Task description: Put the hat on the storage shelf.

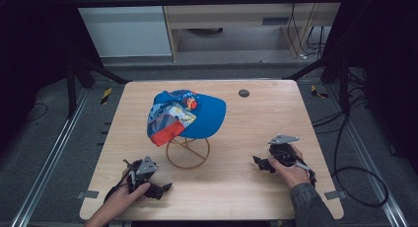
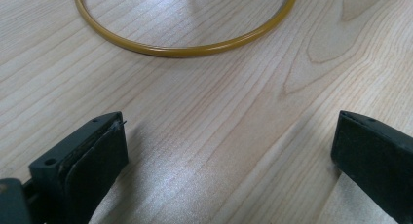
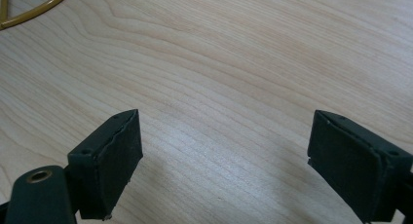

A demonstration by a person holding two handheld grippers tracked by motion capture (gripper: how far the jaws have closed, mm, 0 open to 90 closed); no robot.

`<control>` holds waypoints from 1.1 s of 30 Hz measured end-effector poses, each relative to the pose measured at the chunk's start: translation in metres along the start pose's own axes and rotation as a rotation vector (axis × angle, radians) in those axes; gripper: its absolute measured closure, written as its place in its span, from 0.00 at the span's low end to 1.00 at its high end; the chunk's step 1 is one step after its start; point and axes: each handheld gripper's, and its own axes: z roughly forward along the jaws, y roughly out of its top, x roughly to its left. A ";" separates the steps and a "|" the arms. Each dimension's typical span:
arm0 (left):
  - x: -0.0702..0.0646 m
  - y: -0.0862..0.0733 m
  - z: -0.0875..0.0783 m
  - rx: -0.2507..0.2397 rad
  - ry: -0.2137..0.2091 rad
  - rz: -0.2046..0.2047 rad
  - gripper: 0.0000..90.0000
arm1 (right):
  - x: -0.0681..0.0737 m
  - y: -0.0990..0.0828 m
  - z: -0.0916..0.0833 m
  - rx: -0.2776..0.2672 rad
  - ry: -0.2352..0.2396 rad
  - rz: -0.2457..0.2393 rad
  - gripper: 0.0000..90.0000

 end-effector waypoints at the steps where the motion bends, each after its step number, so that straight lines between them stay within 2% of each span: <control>1: 0.000 0.000 0.000 0.000 0.000 0.000 0.00 | 0.001 -0.001 0.001 0.001 0.000 0.003 0.14; 21: 0.000 0.000 0.000 0.000 0.000 0.000 0.00 | 0.011 -0.008 0.014 -0.030 -0.003 0.031 0.13; 33: 0.000 0.000 0.000 0.000 0.000 0.000 0.00 | 0.017 -0.011 0.015 -0.025 -0.039 0.002 0.12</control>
